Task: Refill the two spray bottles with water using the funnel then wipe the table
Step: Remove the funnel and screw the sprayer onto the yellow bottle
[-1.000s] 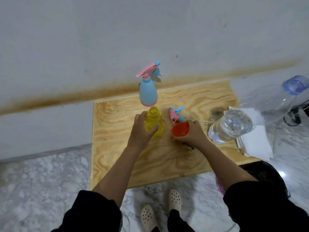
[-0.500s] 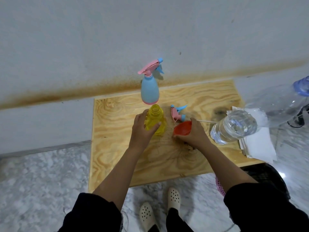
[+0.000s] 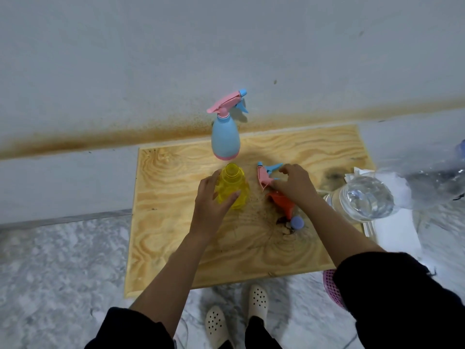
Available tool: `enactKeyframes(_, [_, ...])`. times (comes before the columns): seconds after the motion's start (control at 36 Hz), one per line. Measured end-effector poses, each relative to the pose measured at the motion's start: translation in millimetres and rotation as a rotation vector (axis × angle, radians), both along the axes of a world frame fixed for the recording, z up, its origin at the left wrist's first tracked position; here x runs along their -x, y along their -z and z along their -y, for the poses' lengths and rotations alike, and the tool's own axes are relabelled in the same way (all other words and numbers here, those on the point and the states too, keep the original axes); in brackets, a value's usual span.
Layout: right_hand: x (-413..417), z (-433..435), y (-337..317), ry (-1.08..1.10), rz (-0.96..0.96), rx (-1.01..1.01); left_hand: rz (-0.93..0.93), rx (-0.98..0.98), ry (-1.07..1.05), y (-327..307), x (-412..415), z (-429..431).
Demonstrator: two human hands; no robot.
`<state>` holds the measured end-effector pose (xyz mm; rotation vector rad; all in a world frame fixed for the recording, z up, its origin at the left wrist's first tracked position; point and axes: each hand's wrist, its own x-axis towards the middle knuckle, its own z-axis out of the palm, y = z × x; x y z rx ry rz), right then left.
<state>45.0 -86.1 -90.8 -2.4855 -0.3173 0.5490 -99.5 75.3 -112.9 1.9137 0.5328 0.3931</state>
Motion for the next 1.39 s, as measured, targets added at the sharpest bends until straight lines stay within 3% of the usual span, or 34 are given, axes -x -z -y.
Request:
enactKeyframes(0.22, [-7.9,-20.4,11.6,-0.152,0.001,0.211,0.009,-0.011,-0.014,5.8,0.6,0.3])
enactKeyframes(0.44, [-12.1,-25.9,12.2,-0.139,0.004,0.16,0.017,-0.005,-0.006,6.7,1.8,2.1])
enactKeyframes(0.72, [-11.7,-33.8,-58.4,-0.024,0.249,-0.382,-0.028,-0.021,0.01,4.6,2.4,3.9])
enactKeyframes(0.94, [12.2,-51.3,-140.2,0.06,0.142,-0.864,-0.042,-0.089,0.042,-5.5,-0.4,5.2])
enactKeyframes(1.11, [34.9,-55.2,-163.1,0.035,0.132,-1.034,-0.091,-0.132,0.081,-6.6,-4.2,2.0])
enactKeyframes(1.39, [56.8,-59.0,-168.7,0.015,0.129,-1.128,-0.065,-0.071,0.057,-6.9,-4.0,4.8])
